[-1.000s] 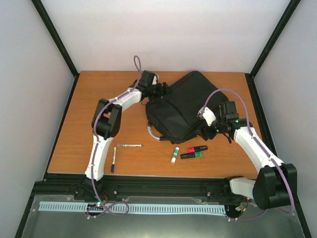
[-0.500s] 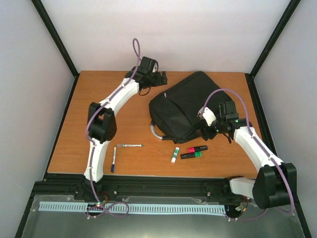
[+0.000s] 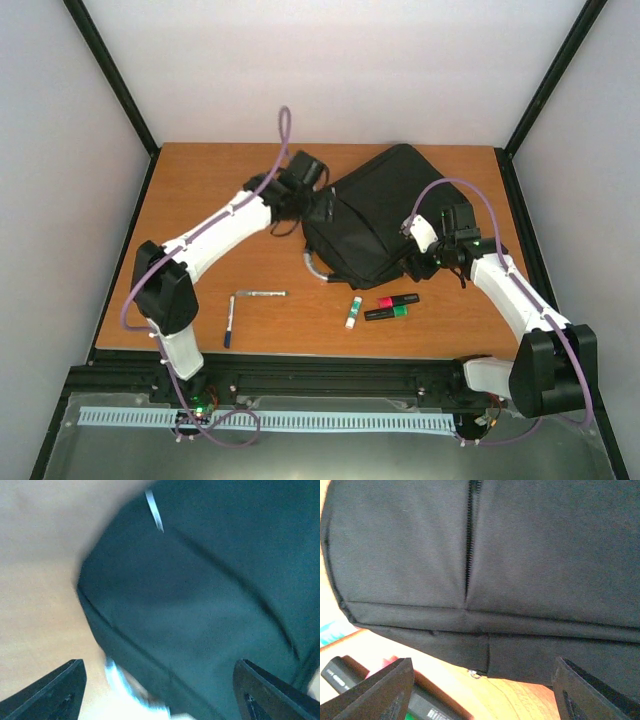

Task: Pack the student bag
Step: Adjust the student bag at the center of the board, then pick up the stationery from the center of the board.

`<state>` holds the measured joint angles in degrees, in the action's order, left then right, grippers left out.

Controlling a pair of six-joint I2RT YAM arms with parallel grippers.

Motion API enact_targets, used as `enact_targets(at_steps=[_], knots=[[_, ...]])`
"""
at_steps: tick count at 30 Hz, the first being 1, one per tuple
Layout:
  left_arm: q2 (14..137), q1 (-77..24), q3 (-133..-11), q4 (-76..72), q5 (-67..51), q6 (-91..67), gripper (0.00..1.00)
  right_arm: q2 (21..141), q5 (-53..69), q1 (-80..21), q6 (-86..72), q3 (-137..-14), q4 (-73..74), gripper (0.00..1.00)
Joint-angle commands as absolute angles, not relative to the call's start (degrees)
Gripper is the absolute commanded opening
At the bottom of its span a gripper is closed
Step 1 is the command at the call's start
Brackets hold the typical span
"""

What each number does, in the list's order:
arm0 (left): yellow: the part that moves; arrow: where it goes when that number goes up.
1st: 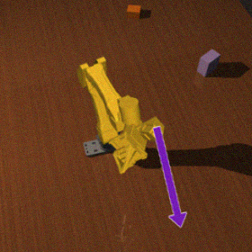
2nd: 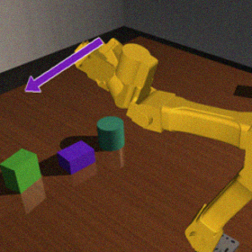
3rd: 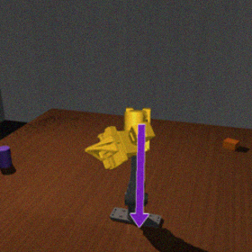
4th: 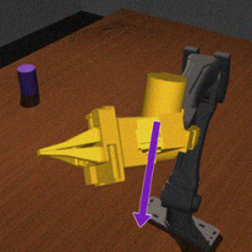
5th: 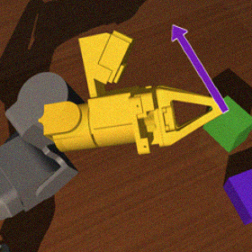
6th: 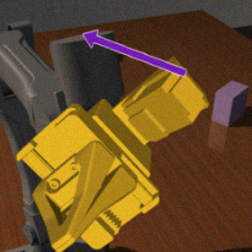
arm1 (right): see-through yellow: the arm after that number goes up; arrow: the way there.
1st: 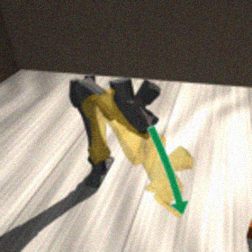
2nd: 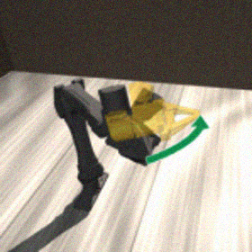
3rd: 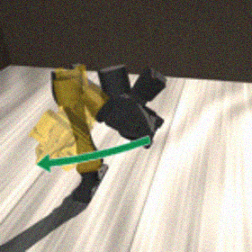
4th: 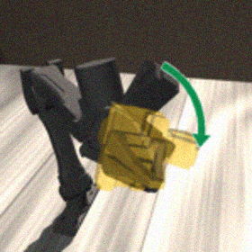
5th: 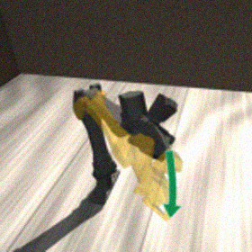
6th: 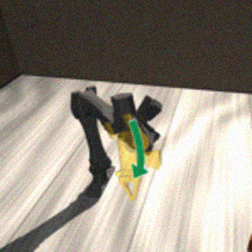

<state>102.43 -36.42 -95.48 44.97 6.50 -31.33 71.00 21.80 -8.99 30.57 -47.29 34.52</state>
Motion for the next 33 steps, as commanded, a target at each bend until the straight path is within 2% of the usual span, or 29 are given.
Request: enact_targets(at_steps=[1,8,18,33], knots=[[99.4,-42.5,-87.8,52.1,-0.1,-28.6,0.79,71.1,16.9,-8.9,29.1,-47.9,31.7,0.78],[94.9,-52.5,-76.3,51.3,-2.6,-28.9,0.72,70.7,11.7,-8.9,27.8,-47.4,30.0,0.78],[101.4,-63.2,-76.5,47.1,0.7,-32.4,0.67,70.8,10.3,-8.8,28.0,-46.9,29.5,0.79],[109.0,-63.8,-80.1,47.1,-0.1,-32.6,0.64,71.0,10.7,-8.7,28.2,-46.8,29.5,0.79]])
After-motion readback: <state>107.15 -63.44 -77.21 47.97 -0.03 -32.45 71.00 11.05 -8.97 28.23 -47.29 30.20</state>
